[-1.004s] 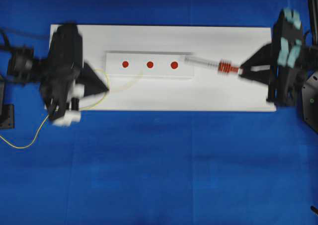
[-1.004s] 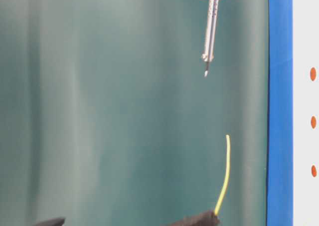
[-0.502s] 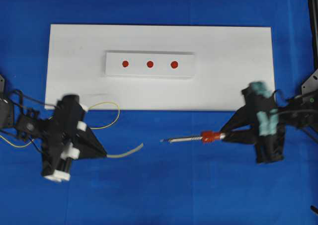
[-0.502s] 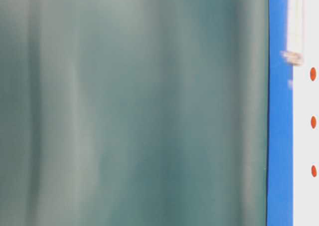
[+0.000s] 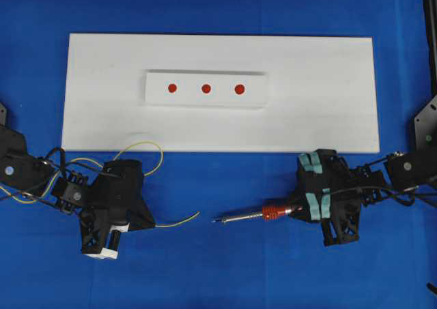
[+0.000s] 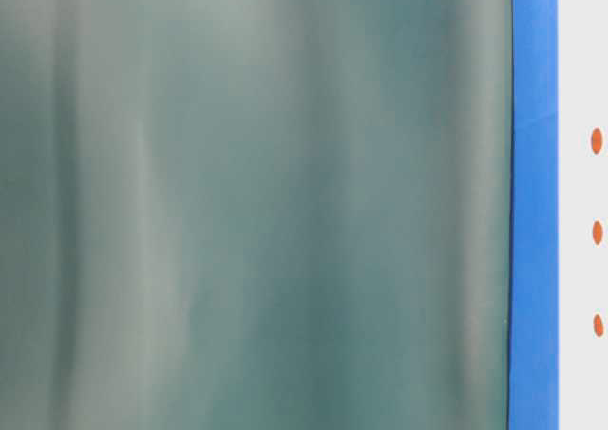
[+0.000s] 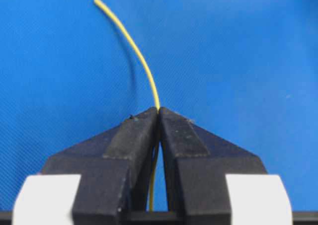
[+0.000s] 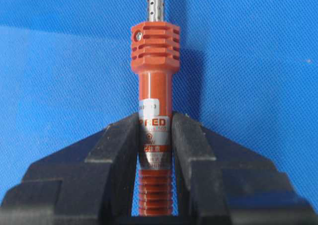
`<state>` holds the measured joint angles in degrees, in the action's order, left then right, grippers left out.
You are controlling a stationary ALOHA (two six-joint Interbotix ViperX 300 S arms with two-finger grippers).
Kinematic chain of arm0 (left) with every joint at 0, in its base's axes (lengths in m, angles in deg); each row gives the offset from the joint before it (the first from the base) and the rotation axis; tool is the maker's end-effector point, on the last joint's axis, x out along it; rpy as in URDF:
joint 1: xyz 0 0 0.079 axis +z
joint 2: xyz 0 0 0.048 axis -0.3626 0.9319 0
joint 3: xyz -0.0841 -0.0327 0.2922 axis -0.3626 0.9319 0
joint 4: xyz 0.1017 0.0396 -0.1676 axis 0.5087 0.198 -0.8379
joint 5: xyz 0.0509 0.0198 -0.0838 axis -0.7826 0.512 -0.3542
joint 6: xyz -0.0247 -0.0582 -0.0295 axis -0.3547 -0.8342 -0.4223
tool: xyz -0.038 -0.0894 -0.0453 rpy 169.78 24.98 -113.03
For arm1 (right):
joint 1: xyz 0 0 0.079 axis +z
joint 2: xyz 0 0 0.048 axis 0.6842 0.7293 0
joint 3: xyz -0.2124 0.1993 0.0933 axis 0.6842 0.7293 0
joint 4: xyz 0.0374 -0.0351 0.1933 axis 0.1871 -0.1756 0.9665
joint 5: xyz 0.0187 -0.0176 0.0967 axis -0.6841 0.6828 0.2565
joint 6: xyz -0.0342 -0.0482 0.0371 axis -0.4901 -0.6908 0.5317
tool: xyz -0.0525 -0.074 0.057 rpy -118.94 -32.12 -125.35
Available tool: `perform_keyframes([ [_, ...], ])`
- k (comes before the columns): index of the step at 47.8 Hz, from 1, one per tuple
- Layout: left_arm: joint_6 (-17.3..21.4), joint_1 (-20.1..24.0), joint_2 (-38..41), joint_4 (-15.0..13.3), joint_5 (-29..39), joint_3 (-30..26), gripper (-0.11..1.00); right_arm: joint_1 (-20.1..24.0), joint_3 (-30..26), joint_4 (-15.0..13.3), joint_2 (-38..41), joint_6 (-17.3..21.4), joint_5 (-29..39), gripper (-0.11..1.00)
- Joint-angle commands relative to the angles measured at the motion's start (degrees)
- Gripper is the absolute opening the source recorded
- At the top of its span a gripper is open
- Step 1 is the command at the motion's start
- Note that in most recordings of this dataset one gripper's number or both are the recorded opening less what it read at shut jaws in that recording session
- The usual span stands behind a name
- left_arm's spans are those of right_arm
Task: Touch the tip of the soldering iron to the tip of the solder at the mark.
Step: 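Withdraw both grippers and lower the wire and iron to the table, then open both grippers, releasing the wire and iron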
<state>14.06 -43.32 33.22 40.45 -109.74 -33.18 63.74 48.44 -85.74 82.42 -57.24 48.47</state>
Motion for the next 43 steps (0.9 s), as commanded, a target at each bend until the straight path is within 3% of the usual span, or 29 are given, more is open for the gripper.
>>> perform_keyframes([
  [1,-0.1,0.1,-0.3,-0.1,0.4,-1.2,0.03,0.4,-0.9,0.4,-0.4,0.2,-0.4,0.06],
  [4,-0.1,0.1,-0.1,-0.1,1.3,-1.8,0.06,0.4,-0.9,0.8,-0.4,0.4,0.2,0.06],
  [6,0.0,0.1,-0.1,-0.1,1.8,-2.1,0.15,0.4,-1.0,0.9,-0.4,0.5,0.6,0.06],
  [12,0.2,0.1,-0.8,-0.1,3.7,-2.6,0.52,0.4,-1.2,1.0,-0.5,1.2,1.8,0.08],
  [16,0.4,0.1,-2.6,0.0,6.6,-3.1,0.75,0.3,-1.8,1.0,-1.3,1.4,2.9,0.22],
  [23,0.9,0.2,-8.6,0.0,15.6,-4.3,0.72,-0.3,-3.1,0.4,-5.4,0.6,7.1,0.64],
  [28,1.1,0.9,-14.7,0.2,23.2,-5.3,0.70,-1.5,-4.2,-1.8,-11.1,0.1,12.8,0.90],
  [34,2.6,2.9,-21.0,0.2,28.6,-5.3,0.70,-4.3,-5.4,-5.9,-19.2,-0.2,20.9,0.82],
  [43,7.7,8.7,-29.1,0.2,30.1,-3.6,0.70,-11.3,-5.4,-13.5,-31.4,-0.2,27.2,0.83],
])
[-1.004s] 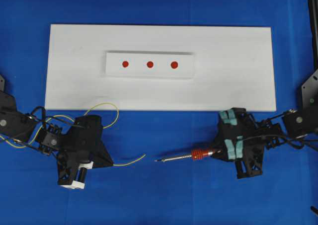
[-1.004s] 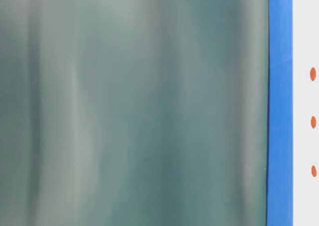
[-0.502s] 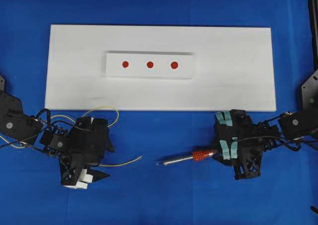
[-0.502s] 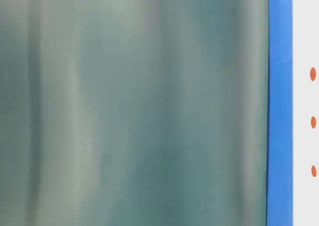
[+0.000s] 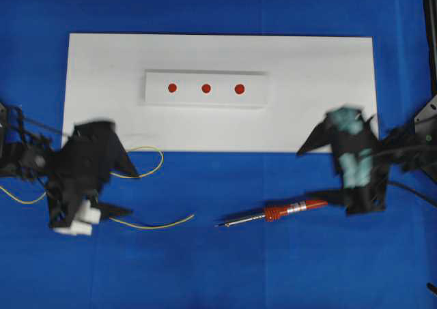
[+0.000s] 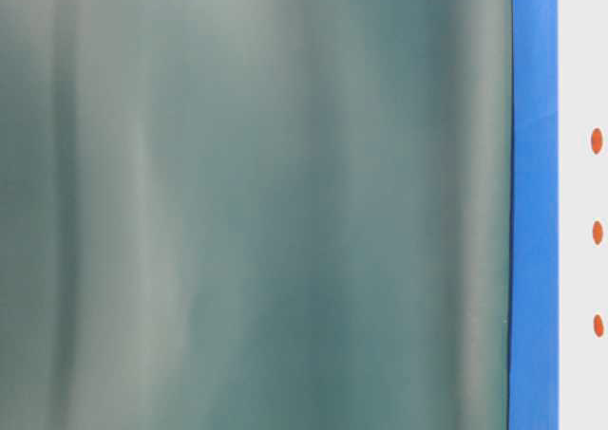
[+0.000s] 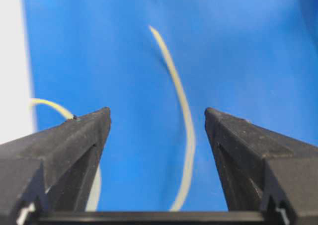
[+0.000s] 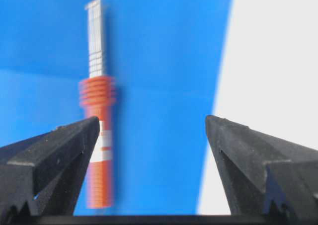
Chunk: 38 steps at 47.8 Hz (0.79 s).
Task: Touch the tip of the soldering iron to the tip of the solder at the mark.
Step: 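Open both grippers, releasing the wire and iron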
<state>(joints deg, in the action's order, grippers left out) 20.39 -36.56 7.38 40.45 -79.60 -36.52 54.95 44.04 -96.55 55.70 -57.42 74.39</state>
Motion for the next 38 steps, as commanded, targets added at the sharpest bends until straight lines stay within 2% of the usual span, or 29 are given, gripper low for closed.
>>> perform_keyframes([
  [1,2.0,2.6,-4.0,0.2,-0.1,-0.1,0.70,-3.3,-0.9,-3.5,-5.9,0.0,1.4,0.83],
  [9,7.5,8.6,-10.6,0.2,-0.3,1.2,0.69,-9.1,0.5,-9.5,-15.6,0.1,1.7,0.83],
  [18,10.6,14.3,-16.2,0.2,-2.3,4.8,0.69,-12.4,2.7,-14.2,-22.2,0.0,1.5,0.83],
  [28,12.7,17.8,-22.0,0.2,-8.1,10.4,0.69,-15.4,7.6,-14.9,-24.7,0.4,-2.4,0.83],
  [38,11.9,18.5,-26.0,0.2,-13.6,17.7,0.69,-16.7,12.7,-14.0,-24.6,0.9,-8.8,0.83],
])
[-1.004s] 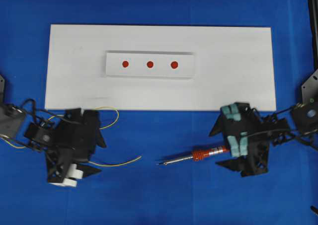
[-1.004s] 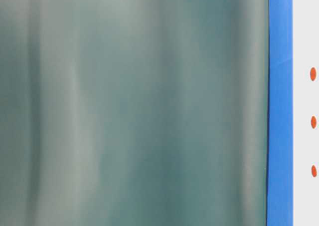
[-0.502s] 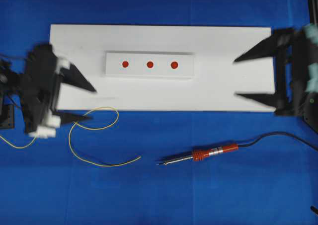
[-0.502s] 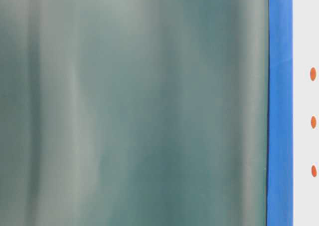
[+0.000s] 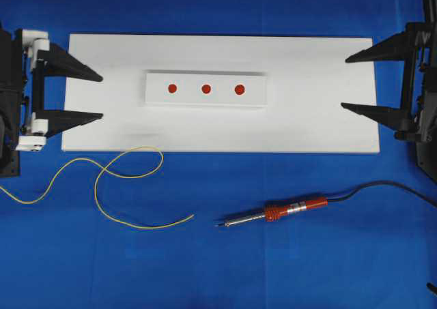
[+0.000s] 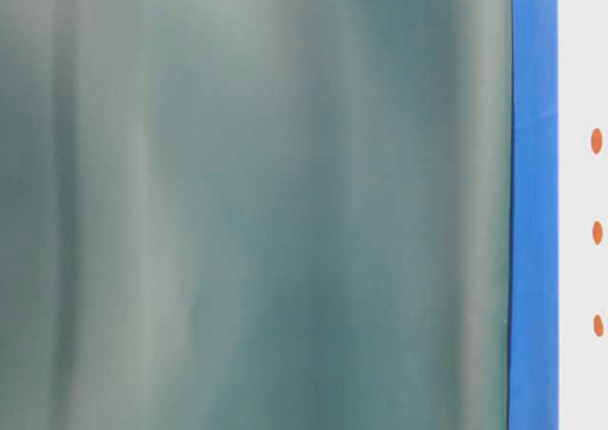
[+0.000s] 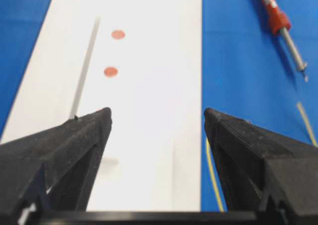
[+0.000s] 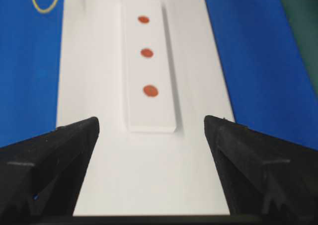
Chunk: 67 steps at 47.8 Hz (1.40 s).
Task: Touch the tip of the soldering iron to the tip of the solder at the mark.
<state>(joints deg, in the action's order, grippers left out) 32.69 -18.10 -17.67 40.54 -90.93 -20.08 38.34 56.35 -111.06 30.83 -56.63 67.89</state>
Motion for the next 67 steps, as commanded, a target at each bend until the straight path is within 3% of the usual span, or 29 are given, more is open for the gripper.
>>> perform_keyframes([
  [1,-0.4,0.1,-1.2,0.1,-2.9,1.9,0.69,-0.1,0.7,0.6,0.3,0.1,-2.9,0.83],
  [11,-0.7,0.1,-4.0,0.1,-6.2,6.2,0.69,-0.2,2.7,2.5,1.1,0.2,-6.1,0.83],
  [67,-0.7,0.1,-4.7,0.1,-5.4,6.8,0.69,-0.2,2.7,3.1,1.7,0.2,-6.1,0.83],
])
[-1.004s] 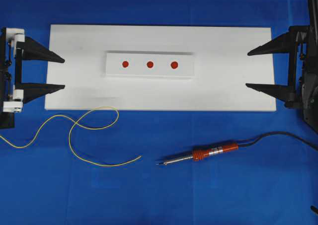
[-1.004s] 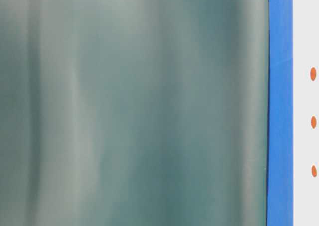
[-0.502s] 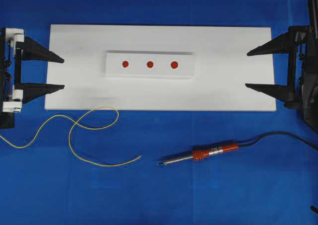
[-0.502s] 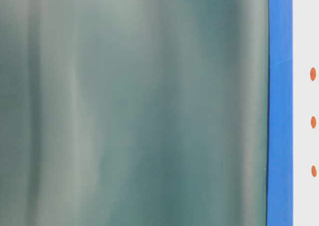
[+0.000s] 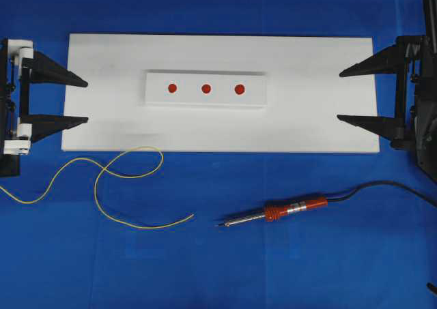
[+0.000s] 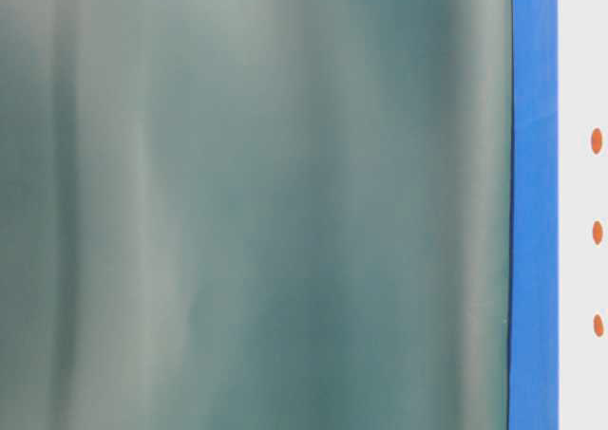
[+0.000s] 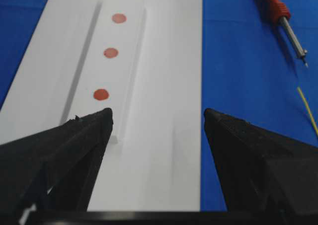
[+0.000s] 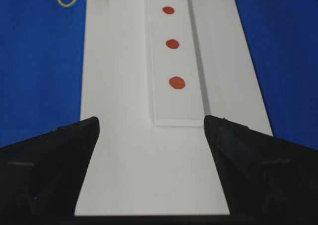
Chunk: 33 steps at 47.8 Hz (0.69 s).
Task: Touch the tip of the soldering iron to the tip of the solder at the mark.
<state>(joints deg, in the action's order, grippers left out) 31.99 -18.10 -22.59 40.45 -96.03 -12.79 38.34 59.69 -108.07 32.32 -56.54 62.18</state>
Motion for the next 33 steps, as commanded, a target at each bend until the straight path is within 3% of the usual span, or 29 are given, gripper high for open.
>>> perform_keyframes([
  [1,0.0,0.1,0.3,0.2,-0.2,-0.5,0.69,-0.2,-0.6,0.1,0.2,0.1,-0.3,0.82],
  [33,0.0,0.1,0.3,0.2,-0.3,-0.4,0.69,-0.2,-0.5,0.1,0.8,0.1,-0.3,0.82],
])
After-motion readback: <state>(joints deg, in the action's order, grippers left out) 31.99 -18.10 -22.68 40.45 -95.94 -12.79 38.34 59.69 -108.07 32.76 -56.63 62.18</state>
